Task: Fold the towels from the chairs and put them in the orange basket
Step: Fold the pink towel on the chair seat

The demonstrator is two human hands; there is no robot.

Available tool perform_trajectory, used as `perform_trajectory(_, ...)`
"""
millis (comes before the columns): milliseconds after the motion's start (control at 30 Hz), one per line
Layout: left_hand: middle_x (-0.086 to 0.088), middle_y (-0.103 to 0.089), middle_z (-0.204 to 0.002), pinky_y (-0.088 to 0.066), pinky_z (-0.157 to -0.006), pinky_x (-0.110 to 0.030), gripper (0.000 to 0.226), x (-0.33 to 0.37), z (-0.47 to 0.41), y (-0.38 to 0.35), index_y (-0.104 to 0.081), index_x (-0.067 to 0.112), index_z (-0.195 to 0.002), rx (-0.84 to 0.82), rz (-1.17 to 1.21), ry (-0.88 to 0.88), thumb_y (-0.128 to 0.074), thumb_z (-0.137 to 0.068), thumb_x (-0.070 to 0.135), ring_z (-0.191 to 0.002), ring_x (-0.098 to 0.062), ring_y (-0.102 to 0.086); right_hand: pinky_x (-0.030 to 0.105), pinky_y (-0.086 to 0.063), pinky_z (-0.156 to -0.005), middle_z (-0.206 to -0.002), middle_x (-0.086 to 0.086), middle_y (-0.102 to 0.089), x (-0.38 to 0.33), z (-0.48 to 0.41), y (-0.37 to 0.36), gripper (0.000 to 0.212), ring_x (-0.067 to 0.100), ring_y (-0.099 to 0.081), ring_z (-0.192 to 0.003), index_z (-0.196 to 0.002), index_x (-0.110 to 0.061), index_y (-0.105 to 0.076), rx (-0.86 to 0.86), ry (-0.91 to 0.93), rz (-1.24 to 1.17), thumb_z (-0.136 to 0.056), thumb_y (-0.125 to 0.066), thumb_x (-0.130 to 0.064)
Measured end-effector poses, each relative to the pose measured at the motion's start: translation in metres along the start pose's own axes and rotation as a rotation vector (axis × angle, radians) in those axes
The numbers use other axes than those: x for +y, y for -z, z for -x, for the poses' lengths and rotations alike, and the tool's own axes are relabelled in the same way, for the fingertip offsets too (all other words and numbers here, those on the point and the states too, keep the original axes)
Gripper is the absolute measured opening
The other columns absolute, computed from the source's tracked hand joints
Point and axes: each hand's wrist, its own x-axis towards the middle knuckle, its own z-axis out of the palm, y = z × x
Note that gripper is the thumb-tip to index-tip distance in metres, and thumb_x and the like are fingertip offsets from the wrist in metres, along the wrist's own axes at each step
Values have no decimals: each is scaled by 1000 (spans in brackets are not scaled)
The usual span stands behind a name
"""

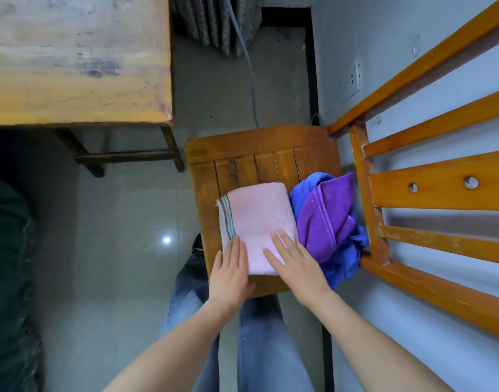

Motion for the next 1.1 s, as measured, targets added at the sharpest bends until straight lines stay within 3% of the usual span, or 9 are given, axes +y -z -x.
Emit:
perform_trajectory(100,-19,-63,-119,-54,-80,-44,100,8,-4,-5,-61,-3,-116,54,7,62,-85,-34,50,-108,-31,-63,37,-55,-80,-112,16,-68,0,-1,-5,43,30,-64,-106,-111,-14,-44,137,18,1,-70,-38,-2)
perform_trajectory(167,-19,-64,-118,-53,-80,-43,93,8,-9,-8,-56,-1,-118,118,15,82,-83,-43,47,-107,-32,-63,35,-55,-79,-110,15,-69,0,-3,-6,39,30,-65,-105,-109,-14,-45,172,13,-4,-72,-35,-4)
perform_trajectory(300,-14,-66,-107,-51,-79,-42,56,-4,-17,-4,-52,4,-110,269,-23,39,-73,-62,25,-99,-34,-63,36,-56,-76,-108,17,-68,3,0,-5,40,33,-65,-104,-107,-12,-50,224,55,-13,-69,-57,-1)
perform_trajectory(400,-12,-66,-96,-51,-78,-44,29,-21,-19,6,-62,5,-95,434,-95,-49,-58,-67,7,-90,-34,-61,35,-56,-74,-107,18,-69,2,0,4,59,34,-66,-102,-100,-11,-67,138,22,-52,-45,-85,-1)
perform_trajectory(633,-17,-60,-122,-45,-89,-46,90,-17,-14,21,-42,17,-128,467,-127,-150,-78,-52,51,-116,-31,-45,25,-56,-58,-96,11,-70,-5,-11,30,51,25,-69,-89,-95,-10,-70,192,-127,-183,-47,-85,-16)
perform_trajectory(733,-16,-62,-118,-42,-88,-45,72,-9,-16,20,-44,17,-125,555,-45,-21,-76,-60,26,-114,-30,-44,22,-54,-50,-93,8,-71,-4,-12,40,36,22,-70,-85,-96,-12,-69,212,-111,-175,-64,-56,-22)
perform_trajectory(833,-10,-66,-110,-46,-86,-43,51,-12,-18,26,-52,15,-107,607,-16,14,-63,-59,1,-110,-29,-50,21,-51,-47,-93,9,-69,-3,-5,43,49,24,-69,-85,-99,-10,-61,214,-62,-175,-51,-69,-13)
perform_trajectory(967,-6,-67,-92,-49,-80,-39,26,-25,-15,43,-59,10,-87,620,-19,-227,-59,-64,-3,-90,-30,-63,23,-53,-51,-93,14,-68,-2,3,49,69,29,-68,-87,-99,-7,-55,143,-48,-113,-37,-84,1)
perform_trajectory(1100,-5,-67,-84,-51,-63,-32,39,-30,-4,76,-60,8,-89,492,-4,-352,-72,-54,-4,-75,-24,-63,26,-53,-49,-92,17,-68,-6,5,77,60,31,-69,-84,-92,-5,-67,128,-53,-24,-37,-88,0)
